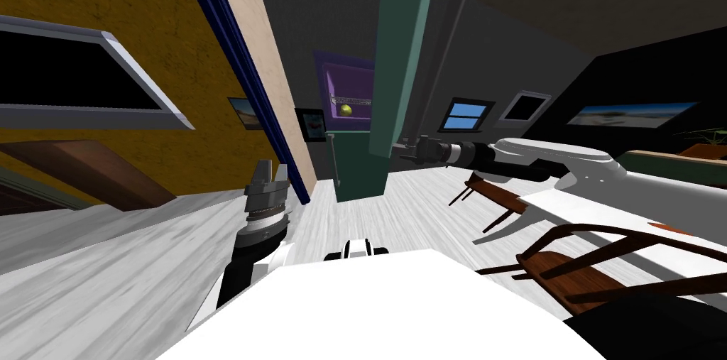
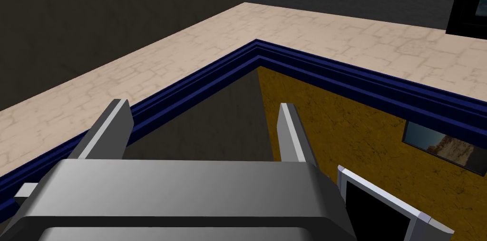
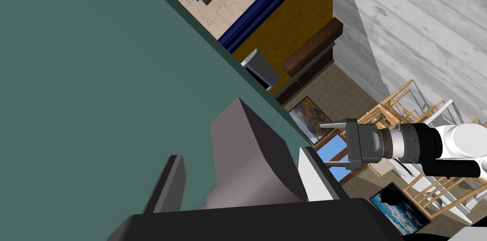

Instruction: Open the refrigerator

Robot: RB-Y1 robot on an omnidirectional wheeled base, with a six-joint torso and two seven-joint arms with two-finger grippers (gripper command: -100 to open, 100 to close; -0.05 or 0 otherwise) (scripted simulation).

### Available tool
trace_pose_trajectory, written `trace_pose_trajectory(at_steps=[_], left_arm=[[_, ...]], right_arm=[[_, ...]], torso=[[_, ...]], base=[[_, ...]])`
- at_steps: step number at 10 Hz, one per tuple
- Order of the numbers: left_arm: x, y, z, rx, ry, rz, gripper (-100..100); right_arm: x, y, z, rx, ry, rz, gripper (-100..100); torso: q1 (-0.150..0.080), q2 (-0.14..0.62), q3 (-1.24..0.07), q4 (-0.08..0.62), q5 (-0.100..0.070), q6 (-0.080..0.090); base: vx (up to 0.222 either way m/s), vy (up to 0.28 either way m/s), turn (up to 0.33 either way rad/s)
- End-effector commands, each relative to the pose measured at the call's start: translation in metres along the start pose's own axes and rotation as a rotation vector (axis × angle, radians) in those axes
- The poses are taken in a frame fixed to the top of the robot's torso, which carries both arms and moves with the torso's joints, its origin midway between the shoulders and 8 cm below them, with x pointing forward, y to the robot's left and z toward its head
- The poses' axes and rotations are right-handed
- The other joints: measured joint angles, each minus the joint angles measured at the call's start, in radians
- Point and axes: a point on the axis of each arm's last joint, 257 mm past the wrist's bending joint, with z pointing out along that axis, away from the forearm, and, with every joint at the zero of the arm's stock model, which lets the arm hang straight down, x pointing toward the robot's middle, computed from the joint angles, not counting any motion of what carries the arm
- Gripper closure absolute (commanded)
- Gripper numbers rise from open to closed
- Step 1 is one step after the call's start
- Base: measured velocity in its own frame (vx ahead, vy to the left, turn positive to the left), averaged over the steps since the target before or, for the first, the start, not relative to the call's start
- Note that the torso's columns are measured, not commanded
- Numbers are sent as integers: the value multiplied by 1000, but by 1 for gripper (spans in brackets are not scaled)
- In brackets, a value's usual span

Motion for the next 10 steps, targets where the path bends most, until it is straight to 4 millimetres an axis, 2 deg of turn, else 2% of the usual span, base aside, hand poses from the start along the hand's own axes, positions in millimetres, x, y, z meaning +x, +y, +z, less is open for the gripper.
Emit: trace_pose_trajectory(at_steps=[1, 3, 4, 5, 6, 8, 9, 10], left_arm=[[0, 0, 0, 0, 0, 0, 0], [0, 0, 0, 0, 0, 0, 0], [0, 0, 0, 0, 0, 0, 0], [0, 0, 0, 0, 0, 0, 0], [0, 0, 0, 0, 0, 0, 0], [0, 0, 0, 0, 0, 0, 0], [0, 0, 0, 0, 0, 0, 0], [0, 0, 0, 0, 0, -1, 0]], right_arm=[[-14, 3, 2, -16, -36, -17, 100], [-34, 19, 6, -60, -90, -24, 100], [-34, 19, 6, -60, -90, -24, 100], [-44, 27, 8, -82, -116, -27, 100], [-49, 17, 12, -89, -107, -16, -100], [-57, 10, 15, -91, -111, -15, -100], [-57, 10, 15, -91, -111, -15, -100], [-66, 3, 17, -94, -115, -15, -100]], torso=[[-3, 1, 0, 1, -1, 0], [1, -1, -1, 0, 0, 0], [3, 2, 1, 0, 0, -1], [6, 2, 2, 0, 1, 0], [5, 2, 1, 1, 2, -1], [16, 3, 2, 0, 5, -2], [17, 5, 2, 4, 7, -3], [14, 8, 3, 6, 6, -2]], base=[[-23, -250, 25], [-11, -267, 29], [-10, -225, 17], [11, -245, 7], [4, -140, -48], [-10, 9, -49], [-12, 27, 5], [-7, 19, -25]])
